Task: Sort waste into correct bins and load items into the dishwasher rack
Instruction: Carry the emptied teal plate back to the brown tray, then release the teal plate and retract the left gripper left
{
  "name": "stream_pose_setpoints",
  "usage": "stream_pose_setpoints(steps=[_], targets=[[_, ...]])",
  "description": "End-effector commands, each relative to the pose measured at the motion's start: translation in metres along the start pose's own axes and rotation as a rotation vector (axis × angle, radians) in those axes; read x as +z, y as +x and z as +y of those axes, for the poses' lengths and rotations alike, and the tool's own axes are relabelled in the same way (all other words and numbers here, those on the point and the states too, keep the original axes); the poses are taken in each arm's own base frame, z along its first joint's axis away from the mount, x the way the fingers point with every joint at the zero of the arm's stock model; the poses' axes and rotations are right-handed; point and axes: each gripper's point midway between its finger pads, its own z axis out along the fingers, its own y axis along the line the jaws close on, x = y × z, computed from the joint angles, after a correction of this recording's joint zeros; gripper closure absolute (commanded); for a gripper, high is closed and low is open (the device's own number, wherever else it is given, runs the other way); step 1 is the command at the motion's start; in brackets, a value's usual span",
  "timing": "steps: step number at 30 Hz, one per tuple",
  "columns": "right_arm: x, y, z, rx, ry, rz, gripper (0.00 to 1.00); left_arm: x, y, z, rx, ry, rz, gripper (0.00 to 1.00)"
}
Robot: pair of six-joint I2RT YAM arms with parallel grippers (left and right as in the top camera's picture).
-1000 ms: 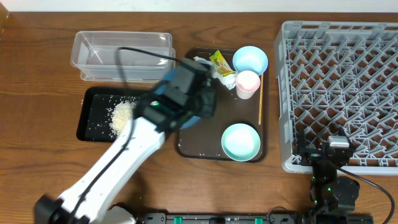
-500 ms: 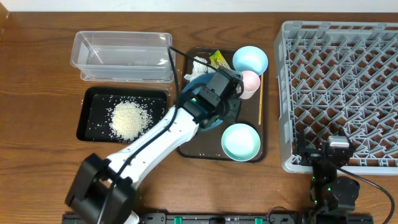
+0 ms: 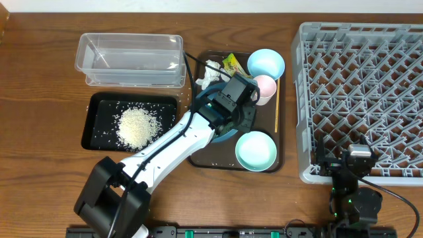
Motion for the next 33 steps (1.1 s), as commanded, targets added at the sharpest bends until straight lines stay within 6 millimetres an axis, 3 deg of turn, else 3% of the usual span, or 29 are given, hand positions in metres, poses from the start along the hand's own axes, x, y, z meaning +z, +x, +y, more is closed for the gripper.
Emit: stream_pose_setpoints(steps=[1, 7, 23, 25, 27, 33], targets=[[0.000, 0.001, -0.004, 0.007, 0.018, 0.001, 0.01, -0.004, -0.005, -0.008, -0.044, 0.037, -0.001, 0.94], [0.000, 0.001, -0.004, 0.007, 0.018, 0.001, 0.01, -0.005, -0.001, -0.018, -0.047, 0.093, 0.024, 0.94], [0.000, 0.001, -0.004, 0.007, 0.018, 0.001, 0.01, -0.005, 0.000, -0.018, -0.053, 0.092, 0.026, 0.94], [0.000, 0.001, -0.004, 0.007, 0.018, 0.001, 0.01, -0.005, 0.000, -0.018, -0.053, 0.092, 0.025, 0.89], [0.000, 0.001, -0.004, 0.007, 0.018, 0.001, 0.01, -0.005, 0.000, -0.018, -0.053, 0.092, 0.026, 0.77], [0.000, 0.001, -0.004, 0.007, 0.018, 0.001, 0.01, -0.005, 0.000, -0.018, -0.053, 0.093, 0.025, 0.76]])
